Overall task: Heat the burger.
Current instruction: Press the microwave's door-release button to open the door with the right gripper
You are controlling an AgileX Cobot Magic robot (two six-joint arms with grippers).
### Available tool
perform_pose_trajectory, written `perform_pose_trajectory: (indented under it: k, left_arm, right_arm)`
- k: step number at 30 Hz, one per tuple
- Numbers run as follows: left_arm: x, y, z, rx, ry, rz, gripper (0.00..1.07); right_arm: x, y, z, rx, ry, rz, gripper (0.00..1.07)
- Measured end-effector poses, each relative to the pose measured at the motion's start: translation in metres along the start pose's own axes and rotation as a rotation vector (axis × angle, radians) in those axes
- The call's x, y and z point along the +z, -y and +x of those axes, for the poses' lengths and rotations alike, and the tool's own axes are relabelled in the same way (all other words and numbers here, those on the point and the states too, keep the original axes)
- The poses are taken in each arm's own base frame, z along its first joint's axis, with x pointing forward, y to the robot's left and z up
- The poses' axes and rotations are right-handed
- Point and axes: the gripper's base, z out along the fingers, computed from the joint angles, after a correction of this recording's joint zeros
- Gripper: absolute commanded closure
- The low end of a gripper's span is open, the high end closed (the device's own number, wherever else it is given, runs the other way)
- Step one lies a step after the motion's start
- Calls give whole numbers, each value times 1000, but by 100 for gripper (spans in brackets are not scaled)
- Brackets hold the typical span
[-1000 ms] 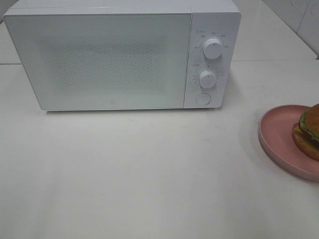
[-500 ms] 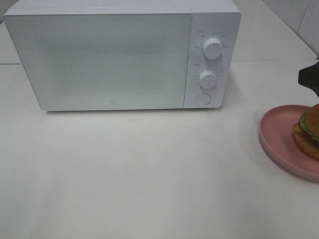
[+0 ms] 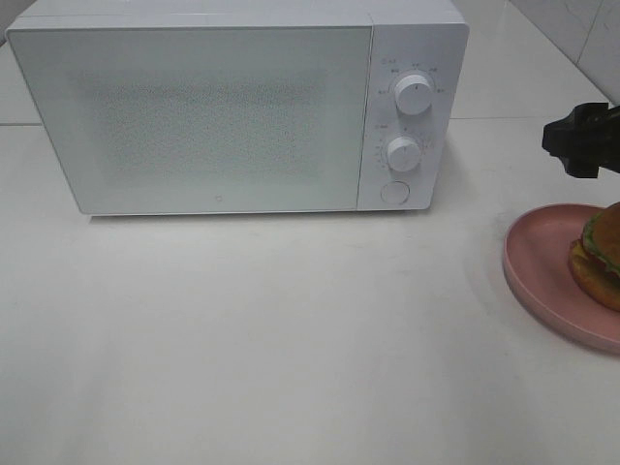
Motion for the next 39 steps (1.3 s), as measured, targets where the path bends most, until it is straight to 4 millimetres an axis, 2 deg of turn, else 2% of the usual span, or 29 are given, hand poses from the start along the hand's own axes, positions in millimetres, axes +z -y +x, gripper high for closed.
perform_pose_trajectory:
  k: [5,9,15,27,39]
  left_arm:
    - [0,0,0,0,0,0,7]
    - [0,0,0,0,0,0,7]
    - [0,0,0,0,0,-1,7]
    - [0,0,0,0,0,-1,7]
    - [0,0,0,0,0,-1,7]
  right_arm:
    - [13,0,2,-2,40,2,31]
    - [17,-4,7,-7,84,-13,31]
    - [20,-22,21,-36,154,-48,31]
    - [40,-57,47,-55,203,-37,31]
    - [47,-86,73,-74,227,-16,31]
